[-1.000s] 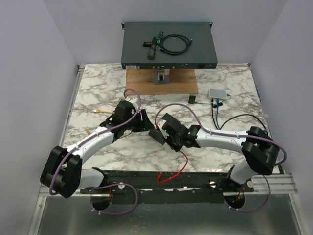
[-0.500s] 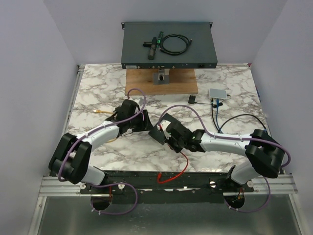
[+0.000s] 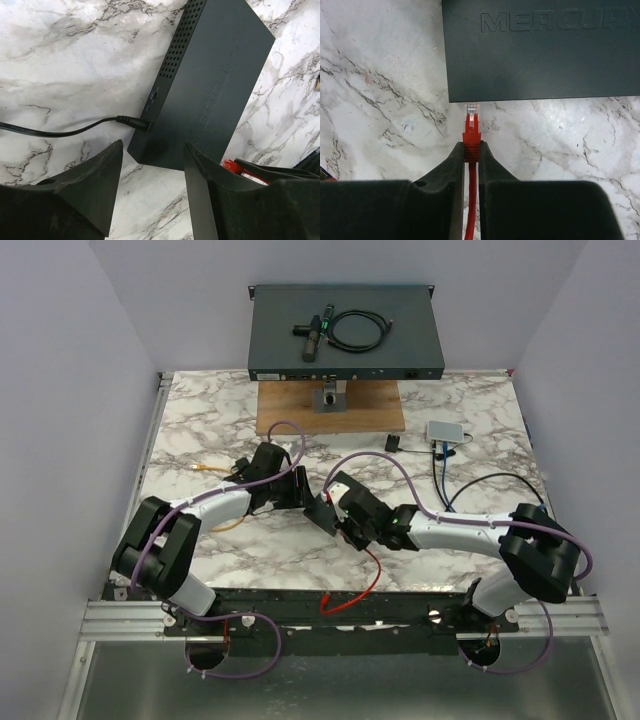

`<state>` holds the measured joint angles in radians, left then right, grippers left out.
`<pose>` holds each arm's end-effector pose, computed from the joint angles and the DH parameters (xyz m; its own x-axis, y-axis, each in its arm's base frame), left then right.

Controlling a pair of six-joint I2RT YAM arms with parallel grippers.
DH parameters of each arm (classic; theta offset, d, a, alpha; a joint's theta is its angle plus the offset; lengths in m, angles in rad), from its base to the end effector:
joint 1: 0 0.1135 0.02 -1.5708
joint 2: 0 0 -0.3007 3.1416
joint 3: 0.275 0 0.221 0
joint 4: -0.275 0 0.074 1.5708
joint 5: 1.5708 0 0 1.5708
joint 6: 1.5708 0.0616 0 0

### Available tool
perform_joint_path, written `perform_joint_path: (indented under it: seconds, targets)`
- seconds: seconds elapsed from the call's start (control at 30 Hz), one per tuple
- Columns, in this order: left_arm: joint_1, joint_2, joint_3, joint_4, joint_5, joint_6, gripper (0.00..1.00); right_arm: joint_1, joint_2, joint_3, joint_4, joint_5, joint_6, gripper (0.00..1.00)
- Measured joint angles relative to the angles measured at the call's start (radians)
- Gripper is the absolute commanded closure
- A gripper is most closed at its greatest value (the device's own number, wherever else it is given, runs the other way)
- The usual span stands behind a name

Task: Insert the plug into the switch port
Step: Insert the connector into the switch port.

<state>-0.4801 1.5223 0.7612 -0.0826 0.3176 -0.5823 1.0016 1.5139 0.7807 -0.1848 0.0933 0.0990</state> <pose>0.2474 -0.1505 0.2116 -0.8960 -0.1224 -0.4269 0.1558 0.8134 -0.5604 0.1575 0.2355 0.2085 -0.5059 -0.6081 -0.6118 -0.7619 0.6476 -0.0136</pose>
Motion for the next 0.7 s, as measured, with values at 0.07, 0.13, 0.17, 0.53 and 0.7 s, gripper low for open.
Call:
perform_joint_path:
  seconds: [0.07,0.13,0.17,0.53,0.7]
  targets:
    - [0.000,0.006,0.000,0.005,0.008,0.002,0.51,0.000,0.000,0.002,-0.001,0.003,0.006,0.99]
    - [0.000,0.011,0.000,0.011,0.014,0.004,0.53,0.000,0.001,0.004,-0.003,0.008,0.008,0.99]
    - [0.000,0.015,0.000,0.015,0.019,0.004,0.54,0.000,0.002,0.006,-0.004,0.011,0.009,0.99]
    - [0.001,0.055,0.000,0.042,0.060,0.013,0.60,0.000,0.037,0.029,-0.015,0.017,0.017,0.99]
    - [0.001,0.055,0.000,0.043,0.061,0.016,0.62,0.000,0.037,0.030,-0.016,0.017,0.019,0.99]
